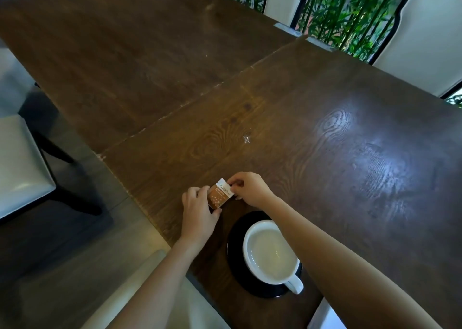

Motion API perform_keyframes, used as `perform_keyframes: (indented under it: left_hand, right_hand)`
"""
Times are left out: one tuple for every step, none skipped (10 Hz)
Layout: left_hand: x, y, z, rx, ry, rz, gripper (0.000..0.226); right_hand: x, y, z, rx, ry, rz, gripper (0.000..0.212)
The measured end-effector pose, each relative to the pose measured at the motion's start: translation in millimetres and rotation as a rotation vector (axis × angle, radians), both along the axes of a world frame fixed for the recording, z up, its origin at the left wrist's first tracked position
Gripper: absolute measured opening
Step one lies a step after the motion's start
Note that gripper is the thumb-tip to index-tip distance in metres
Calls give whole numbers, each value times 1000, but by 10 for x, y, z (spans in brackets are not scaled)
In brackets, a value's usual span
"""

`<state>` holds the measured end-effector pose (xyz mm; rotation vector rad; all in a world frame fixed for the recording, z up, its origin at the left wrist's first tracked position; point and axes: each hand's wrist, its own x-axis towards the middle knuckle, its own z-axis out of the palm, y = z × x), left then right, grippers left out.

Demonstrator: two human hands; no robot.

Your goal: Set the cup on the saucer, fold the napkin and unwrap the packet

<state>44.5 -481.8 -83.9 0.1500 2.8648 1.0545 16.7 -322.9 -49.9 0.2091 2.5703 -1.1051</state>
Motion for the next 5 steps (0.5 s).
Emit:
perform_keyframes:
  left_hand:
    - [-44,-76,11,0,-16,3,63]
    - [-68,-139,6,5,1,-6,62]
    - [-87,-187,-6,22,9,-36,60]
    - [-90,-208,-24,52,50,-65,61]
    - [-97,-313,19,-1,-37,-125,74]
  right_hand:
    - [-41,-73,1,-8,-13,-4,23]
    - [-78,-136,-3,7,-20,-7,23]
    - [-102,-207,4,26,-33,-33,22]
    - [-89,-207,-15,-4,-82,-88,22]
    - [8,-187,35,-24,-77,-269,23]
